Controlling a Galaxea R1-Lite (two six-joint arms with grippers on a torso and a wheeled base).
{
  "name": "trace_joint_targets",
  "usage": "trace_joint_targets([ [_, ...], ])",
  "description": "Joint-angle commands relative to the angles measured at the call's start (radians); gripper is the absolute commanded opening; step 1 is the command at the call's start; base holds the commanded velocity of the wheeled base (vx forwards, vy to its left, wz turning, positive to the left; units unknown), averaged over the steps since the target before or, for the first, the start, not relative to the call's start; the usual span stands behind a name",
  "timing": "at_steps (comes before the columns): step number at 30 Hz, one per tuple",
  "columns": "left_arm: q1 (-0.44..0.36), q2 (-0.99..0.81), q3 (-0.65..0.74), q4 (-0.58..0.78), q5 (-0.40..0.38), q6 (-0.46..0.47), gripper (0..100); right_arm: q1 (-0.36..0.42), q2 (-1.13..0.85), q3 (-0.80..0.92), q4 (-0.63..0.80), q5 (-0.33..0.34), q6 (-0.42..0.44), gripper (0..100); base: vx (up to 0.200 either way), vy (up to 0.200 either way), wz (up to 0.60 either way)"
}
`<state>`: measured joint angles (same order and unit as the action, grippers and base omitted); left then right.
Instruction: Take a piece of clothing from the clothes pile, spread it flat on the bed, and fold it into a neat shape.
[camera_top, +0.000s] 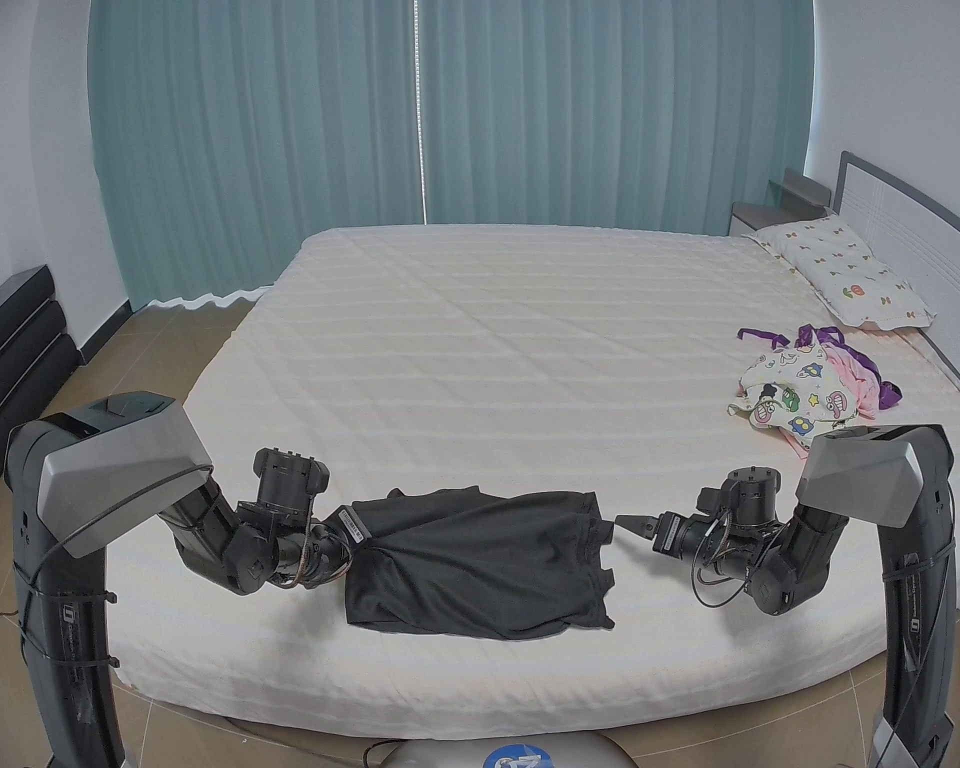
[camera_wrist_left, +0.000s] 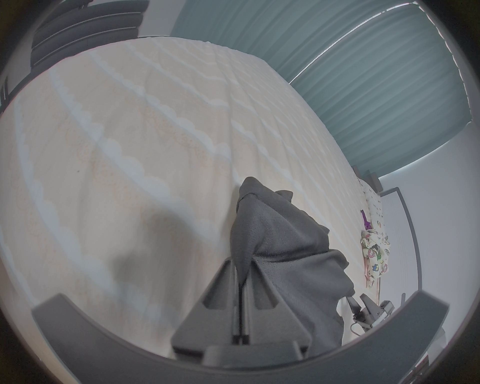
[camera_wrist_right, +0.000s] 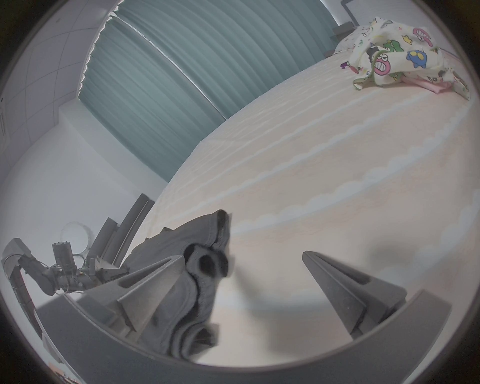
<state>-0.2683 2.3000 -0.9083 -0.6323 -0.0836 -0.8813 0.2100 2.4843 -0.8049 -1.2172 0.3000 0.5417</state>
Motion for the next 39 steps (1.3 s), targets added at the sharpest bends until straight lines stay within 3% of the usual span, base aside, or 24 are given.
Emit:
trace_joint_targets([
  [1,0.003,-0.007,0.003,0.000,0.001,-0.001,0,0.005,0.002,0.000,-0.001,0.002,0.000,100,0.000,0.000,0.00],
  [2,0.003,-0.013,0.019,-0.001,-0.007,-0.001,100,0.011,0.002,0.000,0.001,0.002,0.000,100,0.000,0.000,0.00],
  [13,0.049,-0.123,0.034,-0.003,-0.002,0.018,100,0.109,-0.004,0.009,-0.007,-0.038,0.011,100,0.000,0.000,0.00],
  [20,0.084,-0.102,-0.020,0.000,-0.008,0.117,100,0.160,-0.010,0.019,-0.008,-0.070,0.014,100,0.000,0.000,0.00],
  [29,0.077,0.101,-0.231,0.013,-0.013,0.159,100,0.184,-0.042,0.098,-0.005,-0.030,0.009,100,0.000,0.000,0.00],
  [39,0.061,0.157,-0.357,0.103,-0.015,0.170,100,0.204,-0.042,0.119,-0.005,-0.019,0.004,100,0.000,0.000,0.00],
])
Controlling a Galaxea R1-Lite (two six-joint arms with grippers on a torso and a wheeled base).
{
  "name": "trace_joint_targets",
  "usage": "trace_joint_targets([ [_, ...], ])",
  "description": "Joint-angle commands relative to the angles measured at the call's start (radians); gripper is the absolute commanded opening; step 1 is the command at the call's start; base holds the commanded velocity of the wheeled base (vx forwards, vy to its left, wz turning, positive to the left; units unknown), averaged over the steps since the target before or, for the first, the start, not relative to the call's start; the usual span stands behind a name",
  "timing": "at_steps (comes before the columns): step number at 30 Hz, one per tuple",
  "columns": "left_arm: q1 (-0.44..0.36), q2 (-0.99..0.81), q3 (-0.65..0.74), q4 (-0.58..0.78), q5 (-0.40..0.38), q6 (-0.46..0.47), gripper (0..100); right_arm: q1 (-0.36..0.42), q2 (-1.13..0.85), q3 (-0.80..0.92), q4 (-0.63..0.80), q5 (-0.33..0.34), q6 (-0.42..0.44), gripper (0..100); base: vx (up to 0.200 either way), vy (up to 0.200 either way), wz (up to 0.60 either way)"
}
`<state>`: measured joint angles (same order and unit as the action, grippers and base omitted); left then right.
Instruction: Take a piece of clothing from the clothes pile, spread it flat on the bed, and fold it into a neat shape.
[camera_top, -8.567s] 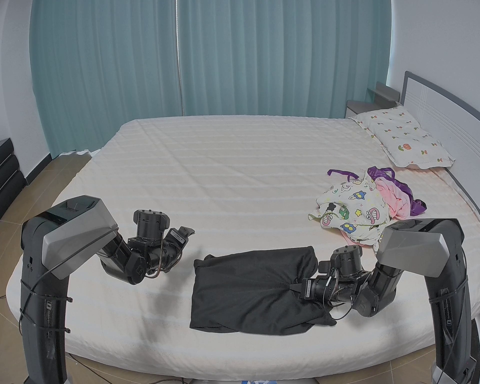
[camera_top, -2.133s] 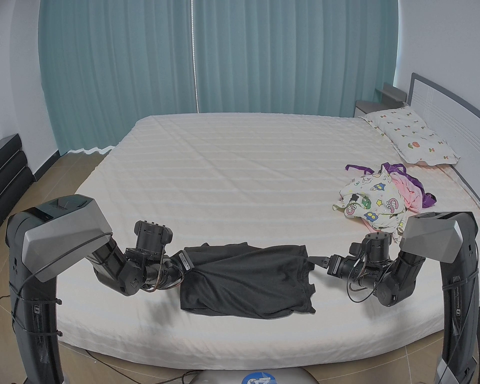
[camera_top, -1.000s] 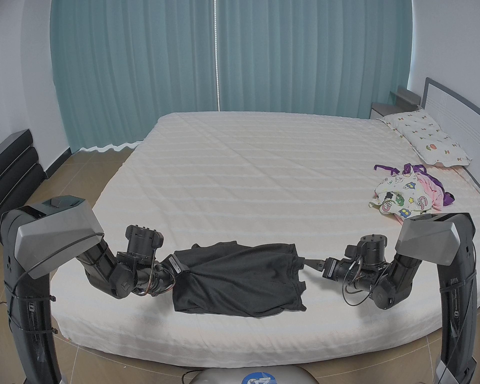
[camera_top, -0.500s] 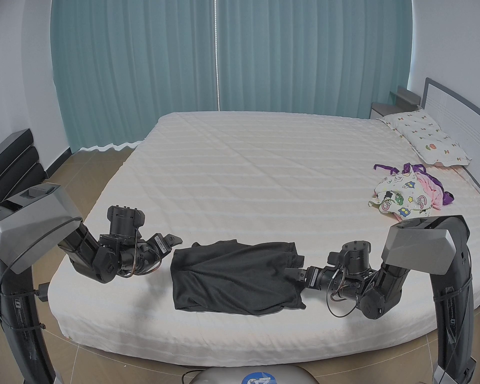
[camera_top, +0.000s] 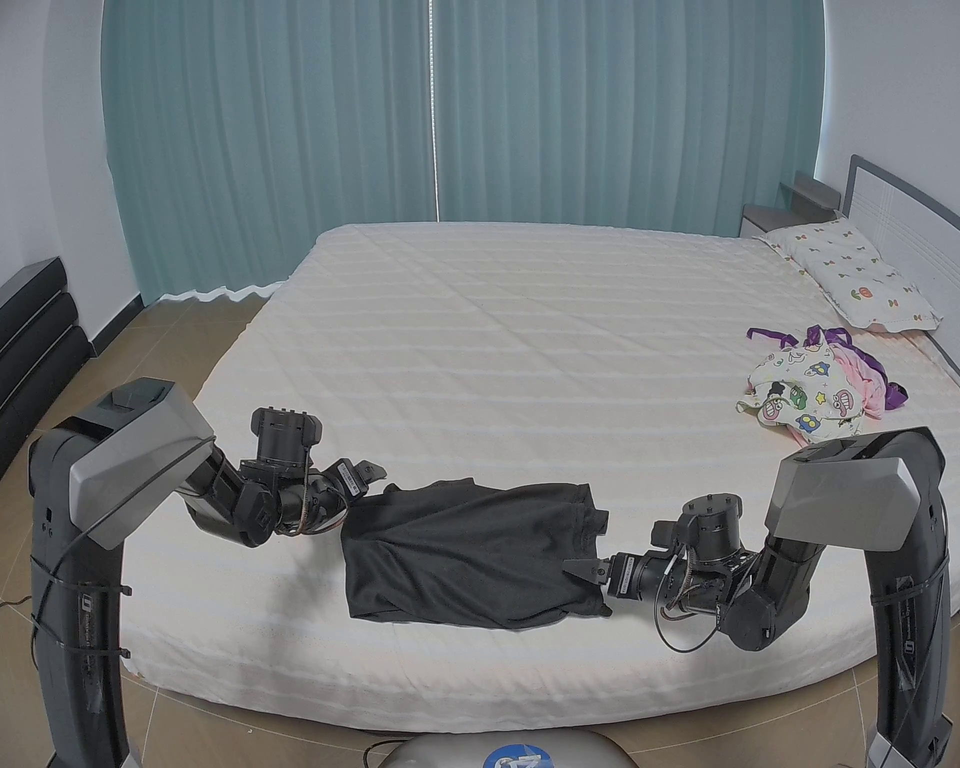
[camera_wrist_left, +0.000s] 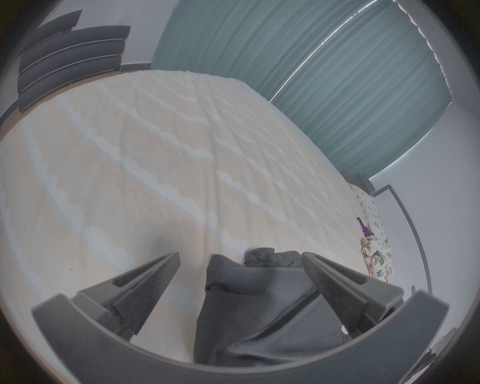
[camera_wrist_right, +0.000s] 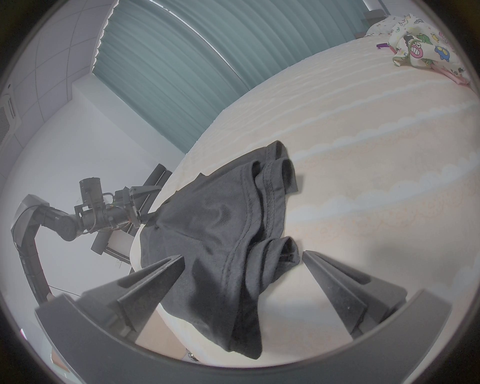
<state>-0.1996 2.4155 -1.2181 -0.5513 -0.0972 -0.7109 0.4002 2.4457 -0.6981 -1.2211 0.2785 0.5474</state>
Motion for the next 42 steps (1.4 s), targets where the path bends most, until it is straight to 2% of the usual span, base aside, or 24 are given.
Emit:
trace_joint_targets([
  [1,-0.008,0.042,-0.047,0.022,-0.001,-0.001,100,0.014,-0.004,0.012,-0.002,0.002,-0.001,100,0.000,0.000,0.00],
  [2,-0.012,0.045,-0.057,0.034,-0.001,-0.001,0,0.020,-0.004,0.011,-0.002,0.002,-0.001,100,0.000,0.000,0.00],
  [12,-0.014,0.056,-0.084,0.031,0.016,-0.007,0,0.029,-0.004,0.014,0.003,0.025,-0.001,100,0.000,0.000,0.00],
  [13,-0.012,0.056,-0.086,0.031,0.016,-0.007,0,0.029,-0.005,0.015,0.005,0.025,-0.001,0,0.000,0.000,0.00],
  [20,-0.008,0.056,-0.097,0.028,0.019,-0.010,0,0.019,-0.036,0.043,0.011,0.025,-0.003,0,0.000,0.000,0.00],
  [26,-0.004,0.076,-0.138,0.028,0.079,-0.018,0,0.012,-0.053,0.071,0.011,0.025,-0.006,0,0.000,0.000,0.00],
  [32,-0.001,0.083,-0.146,0.028,0.083,-0.021,0,0.019,-0.053,0.074,0.014,0.025,-0.014,0,0.000,0.000,0.00],
  [38,-0.001,0.093,-0.169,0.028,0.088,-0.042,0,0.019,-0.074,0.063,0.110,0.027,-0.029,0,0.000,0.000,0.00],
  [39,-0.001,0.093,-0.173,0.030,0.088,-0.053,0,0.019,-0.077,0.063,0.115,0.031,-0.030,100,0.000,0.000,0.00],
  [40,-0.001,0.093,-0.173,0.030,0.088,-0.055,0,0.020,-0.077,0.063,0.115,0.034,-0.030,100,0.000,0.000,0.00],
  [41,-0.001,0.093,-0.173,0.031,0.088,-0.056,100,0.020,-0.074,0.061,0.112,0.039,-0.030,100,0.000,0.000,0.00],
  [42,-0.003,0.094,-0.173,0.031,0.088,-0.056,100,0.022,-0.071,0.061,0.101,0.039,-0.030,100,0.000,0.000,0.00],
])
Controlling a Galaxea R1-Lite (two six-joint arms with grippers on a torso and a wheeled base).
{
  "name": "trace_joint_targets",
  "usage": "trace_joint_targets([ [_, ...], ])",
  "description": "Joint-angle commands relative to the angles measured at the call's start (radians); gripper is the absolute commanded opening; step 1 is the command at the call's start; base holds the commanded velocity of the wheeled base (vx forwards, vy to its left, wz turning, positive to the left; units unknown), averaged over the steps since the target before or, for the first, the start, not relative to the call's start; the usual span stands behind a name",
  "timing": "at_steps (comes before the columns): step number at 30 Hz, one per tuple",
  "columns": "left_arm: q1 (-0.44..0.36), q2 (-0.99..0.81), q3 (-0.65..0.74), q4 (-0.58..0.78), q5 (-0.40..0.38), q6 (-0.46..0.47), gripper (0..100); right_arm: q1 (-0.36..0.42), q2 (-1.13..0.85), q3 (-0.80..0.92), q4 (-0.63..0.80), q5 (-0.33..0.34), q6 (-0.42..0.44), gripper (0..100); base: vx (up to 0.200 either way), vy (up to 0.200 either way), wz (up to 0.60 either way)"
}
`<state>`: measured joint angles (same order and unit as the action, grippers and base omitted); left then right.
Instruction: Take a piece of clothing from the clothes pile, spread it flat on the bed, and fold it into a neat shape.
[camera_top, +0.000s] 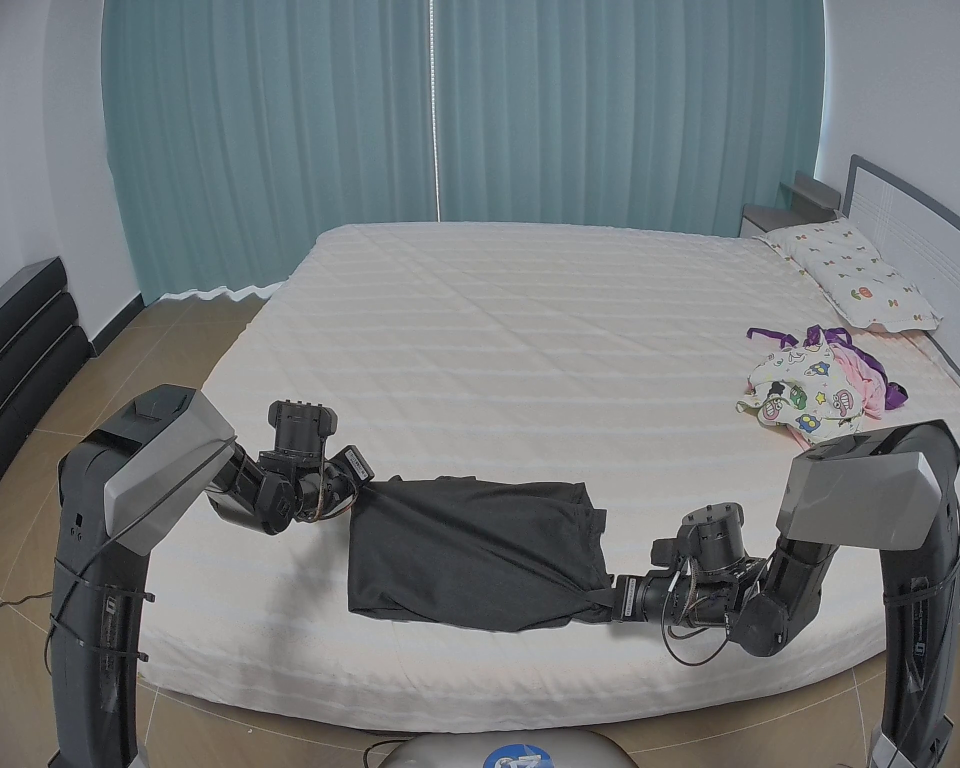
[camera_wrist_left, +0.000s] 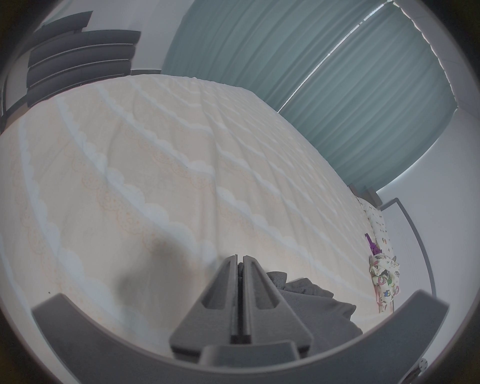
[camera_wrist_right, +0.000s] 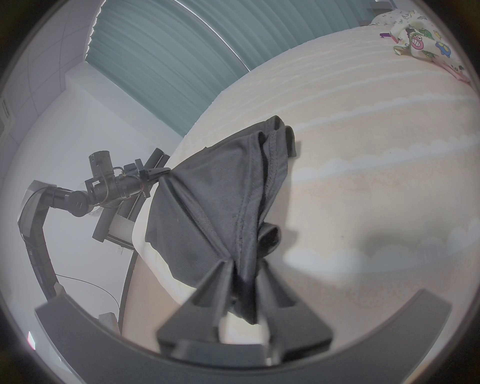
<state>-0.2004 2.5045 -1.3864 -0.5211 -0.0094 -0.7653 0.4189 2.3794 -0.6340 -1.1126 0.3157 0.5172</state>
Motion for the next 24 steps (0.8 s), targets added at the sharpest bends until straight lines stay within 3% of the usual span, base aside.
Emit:
trace_joint_targets([
  [1,-0.002,0.005,-0.002,0.004,-0.003,-0.003,100,0.003,-0.005,-0.009,-0.012,0.003,0.000,100,0.000,0.000,0.00],
  [9,0.004,-0.036,0.064,0.007,-0.004,-0.009,100,-0.025,-0.026,-0.076,-0.062,0.006,0.069,100,0.000,0.000,0.00],
  [12,0.007,-0.102,0.130,0.009,-0.031,-0.034,100,-0.031,-0.012,-0.127,-0.066,0.000,0.119,100,0.000,0.000,0.00],
  [14,0.004,-0.179,0.250,-0.002,-0.112,-0.051,100,-0.055,0.017,-0.200,-0.050,-0.001,0.178,100,0.000,0.000,0.00],
  [24,-0.001,-0.251,0.429,-0.030,-0.147,-0.049,100,-0.098,0.141,-0.391,-0.021,-0.069,0.184,100,0.000,0.000,0.00],
])
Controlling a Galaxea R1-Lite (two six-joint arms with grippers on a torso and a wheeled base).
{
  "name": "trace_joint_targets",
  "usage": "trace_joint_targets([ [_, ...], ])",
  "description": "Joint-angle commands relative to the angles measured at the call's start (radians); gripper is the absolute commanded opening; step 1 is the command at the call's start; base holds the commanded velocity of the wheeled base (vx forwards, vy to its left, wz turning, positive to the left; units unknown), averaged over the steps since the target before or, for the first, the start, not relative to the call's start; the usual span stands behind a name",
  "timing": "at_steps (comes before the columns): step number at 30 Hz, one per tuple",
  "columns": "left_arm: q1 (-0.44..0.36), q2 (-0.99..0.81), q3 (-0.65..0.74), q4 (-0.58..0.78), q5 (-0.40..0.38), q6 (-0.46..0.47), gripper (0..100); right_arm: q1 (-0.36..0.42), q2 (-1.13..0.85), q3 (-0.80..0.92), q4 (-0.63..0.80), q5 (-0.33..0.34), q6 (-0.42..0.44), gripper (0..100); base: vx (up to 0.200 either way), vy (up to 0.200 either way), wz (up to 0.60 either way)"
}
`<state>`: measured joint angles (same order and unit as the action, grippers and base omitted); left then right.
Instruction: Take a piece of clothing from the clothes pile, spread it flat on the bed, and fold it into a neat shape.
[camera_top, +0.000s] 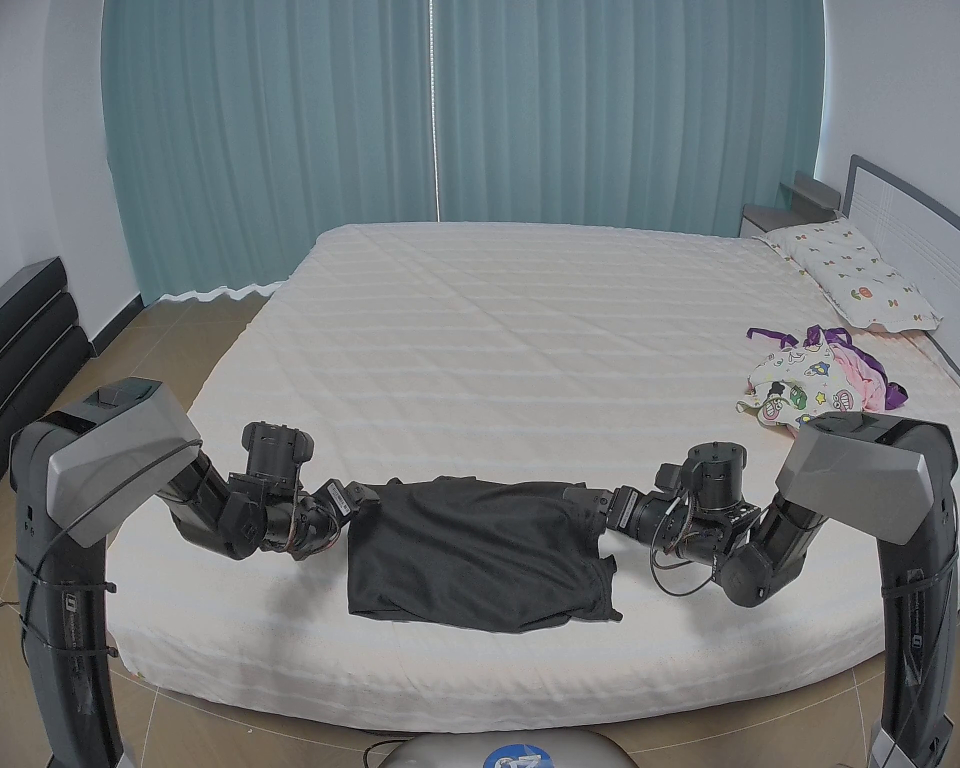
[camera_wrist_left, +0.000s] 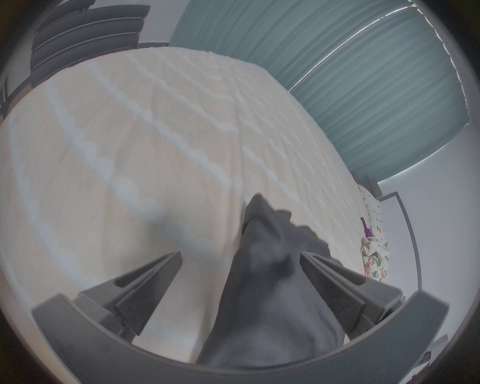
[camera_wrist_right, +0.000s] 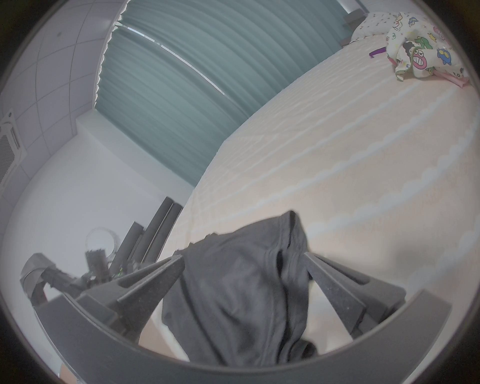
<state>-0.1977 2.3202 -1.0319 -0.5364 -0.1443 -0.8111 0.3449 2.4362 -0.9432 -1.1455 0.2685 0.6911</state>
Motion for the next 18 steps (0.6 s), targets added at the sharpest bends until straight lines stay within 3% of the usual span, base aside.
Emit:
trace_joint_targets([
  [1,-0.005,-0.067,0.093,-0.027,-0.012,-0.007,100,-0.023,0.107,-0.105,0.010,-0.022,0.013,100,0.000,0.000,0.00],
  [15,-0.022,-0.081,0.217,-0.122,-0.037,-0.043,100,-0.006,0.207,-0.233,0.013,-0.038,0.047,100,0.000,0.000,0.00],
  [16,-0.022,-0.082,0.222,-0.122,-0.044,-0.048,100,-0.007,0.208,-0.246,0.013,-0.038,0.050,0,0.000,0.000,0.00],
  [18,-0.022,-0.085,0.230,-0.128,-0.044,-0.048,100,-0.010,0.221,-0.270,0.018,-0.058,0.062,0,0.000,0.000,0.00],
])
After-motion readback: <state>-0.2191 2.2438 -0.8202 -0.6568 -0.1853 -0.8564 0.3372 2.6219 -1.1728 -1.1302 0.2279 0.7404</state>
